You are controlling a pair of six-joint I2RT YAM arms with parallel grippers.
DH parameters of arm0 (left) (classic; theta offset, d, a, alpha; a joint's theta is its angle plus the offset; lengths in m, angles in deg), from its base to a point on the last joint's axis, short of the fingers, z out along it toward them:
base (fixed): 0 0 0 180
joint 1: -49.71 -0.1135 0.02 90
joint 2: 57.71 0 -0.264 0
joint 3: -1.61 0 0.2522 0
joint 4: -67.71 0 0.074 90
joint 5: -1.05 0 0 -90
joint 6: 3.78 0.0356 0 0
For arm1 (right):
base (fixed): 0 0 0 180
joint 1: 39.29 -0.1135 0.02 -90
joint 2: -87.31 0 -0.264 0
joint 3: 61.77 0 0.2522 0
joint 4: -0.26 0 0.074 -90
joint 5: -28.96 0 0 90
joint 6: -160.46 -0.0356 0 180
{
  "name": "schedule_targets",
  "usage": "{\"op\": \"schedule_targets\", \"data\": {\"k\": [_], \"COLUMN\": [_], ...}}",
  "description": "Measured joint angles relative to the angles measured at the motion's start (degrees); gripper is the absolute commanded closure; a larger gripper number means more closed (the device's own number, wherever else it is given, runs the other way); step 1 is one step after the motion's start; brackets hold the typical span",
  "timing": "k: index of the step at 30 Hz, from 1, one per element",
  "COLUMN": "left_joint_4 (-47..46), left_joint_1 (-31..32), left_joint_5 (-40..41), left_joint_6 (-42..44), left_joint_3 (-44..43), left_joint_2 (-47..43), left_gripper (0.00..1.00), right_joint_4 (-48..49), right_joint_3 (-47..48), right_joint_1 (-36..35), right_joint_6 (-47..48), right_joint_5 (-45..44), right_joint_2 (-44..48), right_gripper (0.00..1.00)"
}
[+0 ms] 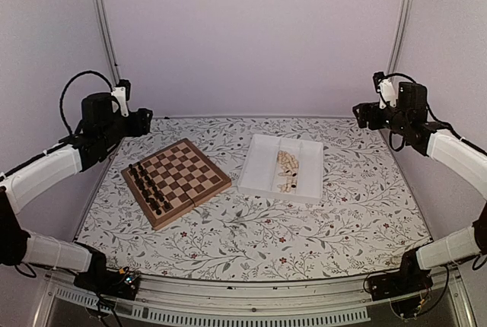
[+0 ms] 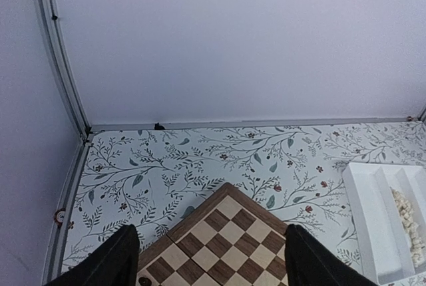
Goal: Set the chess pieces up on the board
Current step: Move the storage box to the center of the board.
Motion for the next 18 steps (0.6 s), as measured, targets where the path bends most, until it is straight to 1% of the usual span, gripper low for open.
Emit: {"op": "schedule_targets", "data": {"k": [3,5,8,12,18], "left_joint_4": [-1.09,-1.68,-2.08,-3.19,-4.96], "left_joint_1": [-1.88,-2.95,-4.26,-5.38,-6.10], "left_joint_5": [-2.40,-3.98,-6.58,-9.88,-13.40], "left_joint_6": [-0.31,-0.48,-0.79,-1.18,-1.62], "left_joint_3": [0.11,0.11,0.11,0.11,0.17], "left_joint_2": [1.53,2.71,4.17,4.76,4.76], "left_gripper": [0.19,0.18,0.15,0.14,0.13], "right_joint_4": [-0.83,-2.21,-5.29,-10.45,-18.29], "right_joint_3": [0.61,1.29,3.21,7.63,13.77], "right_joint_1": [4.15,6.19,7.28,4.79,-3.80], "right_joint_6": [1.57,3.54,7.58,14.21,24.52], "right_joint_5": [6.86,11.98,18.01,22.84,25.18], "right_joint_2": [-2.45,-3.89,-6.60,-12.17,-22.64], "right_gripper": [0.04,0.07,0.12,0.16,0.24]}}
